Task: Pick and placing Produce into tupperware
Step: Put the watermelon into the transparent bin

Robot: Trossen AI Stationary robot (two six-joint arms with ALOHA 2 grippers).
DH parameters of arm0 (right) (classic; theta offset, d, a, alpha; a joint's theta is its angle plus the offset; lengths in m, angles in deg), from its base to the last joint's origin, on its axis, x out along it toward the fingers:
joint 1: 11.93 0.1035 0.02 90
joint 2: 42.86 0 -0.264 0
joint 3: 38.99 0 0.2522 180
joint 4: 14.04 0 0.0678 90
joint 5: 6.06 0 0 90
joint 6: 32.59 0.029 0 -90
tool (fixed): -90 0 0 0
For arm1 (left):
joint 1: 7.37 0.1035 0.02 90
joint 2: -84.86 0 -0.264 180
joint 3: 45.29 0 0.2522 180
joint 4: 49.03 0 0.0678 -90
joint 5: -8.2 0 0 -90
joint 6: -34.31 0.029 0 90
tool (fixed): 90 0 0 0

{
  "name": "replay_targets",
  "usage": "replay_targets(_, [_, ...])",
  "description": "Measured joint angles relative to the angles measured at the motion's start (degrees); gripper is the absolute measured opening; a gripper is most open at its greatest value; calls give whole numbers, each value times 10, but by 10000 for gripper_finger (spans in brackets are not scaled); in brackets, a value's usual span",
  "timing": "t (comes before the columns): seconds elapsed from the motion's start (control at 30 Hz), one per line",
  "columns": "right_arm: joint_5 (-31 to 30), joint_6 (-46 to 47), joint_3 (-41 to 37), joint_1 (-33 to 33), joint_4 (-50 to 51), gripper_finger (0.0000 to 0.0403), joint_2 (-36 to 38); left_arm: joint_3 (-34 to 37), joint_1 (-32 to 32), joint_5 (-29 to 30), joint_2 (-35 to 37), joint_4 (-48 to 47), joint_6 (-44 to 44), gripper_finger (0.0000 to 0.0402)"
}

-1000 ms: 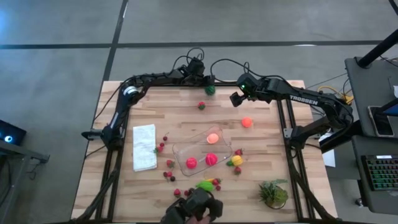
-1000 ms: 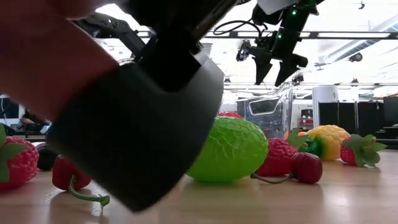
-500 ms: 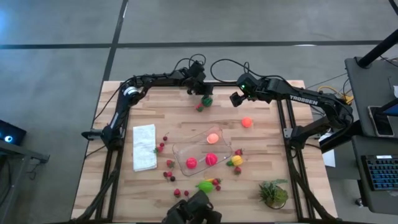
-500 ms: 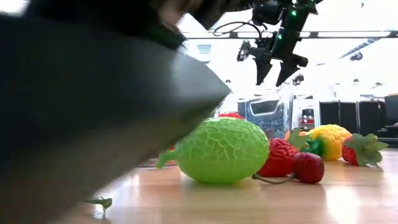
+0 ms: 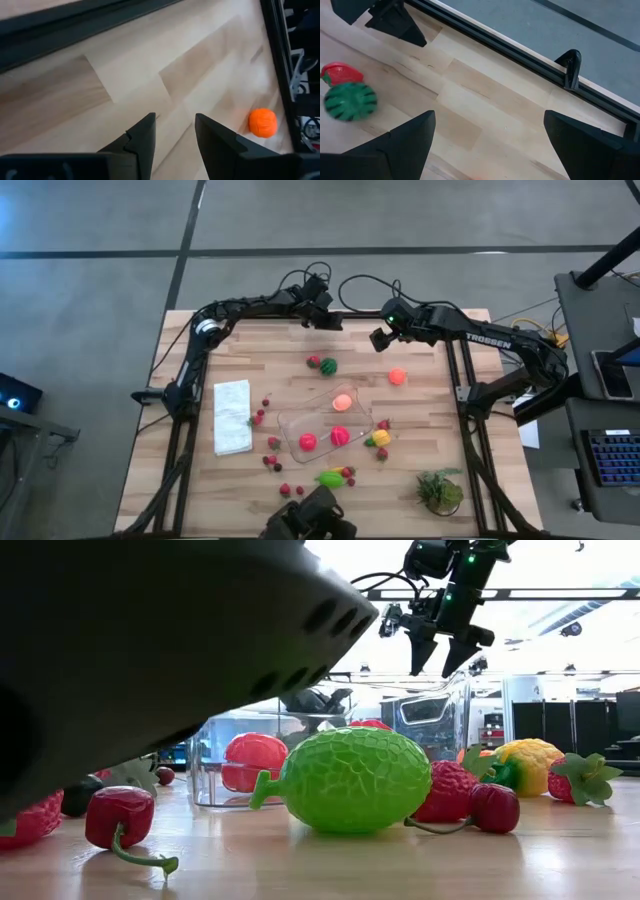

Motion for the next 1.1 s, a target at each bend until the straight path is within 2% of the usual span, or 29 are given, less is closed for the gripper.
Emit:
replay_targets(0.2, [7, 31, -1, 0, 0, 365, 0, 0, 0, 2, 2, -3, 2, 123])
replay_targets(0.37, [75, 44, -1, 0, -1, 365, -4, 1, -1, 1, 31, -28, 54, 123])
replay_targets(0.47, [75, 39, -2, -1, -1, 365, -10, 2, -7, 0, 73, -80, 158, 123])
replay_targets(0.6, [75, 32, -2, -4, -1, 365, -12, 12, -24, 5, 143, -212, 399, 123])
replay_targets(0.7, [75, 25, -2, -4, -2, 365, -12, 28, -42, 61, 190, -291, 564, 123])
replay_targets(0.77, [75, 16, -2, -4, -4, 365, -12, 47, -51, 95, 218, -313, 656, 123])
replay_targets(0.83, [75, 6, -2, -4, -4, 365, -12, 70, -59, 100, 241, -309, 732, 123])
replay_targets(0.93, [75, 5, -2, -4, -6, 365, -12, 99, -72, 101, 255, -272, 801, 123])
replay_targets(1.1, [75, 5, -2, -4, -6, 365, -12, 134, -84, 109, 242, -218, 811, 123])
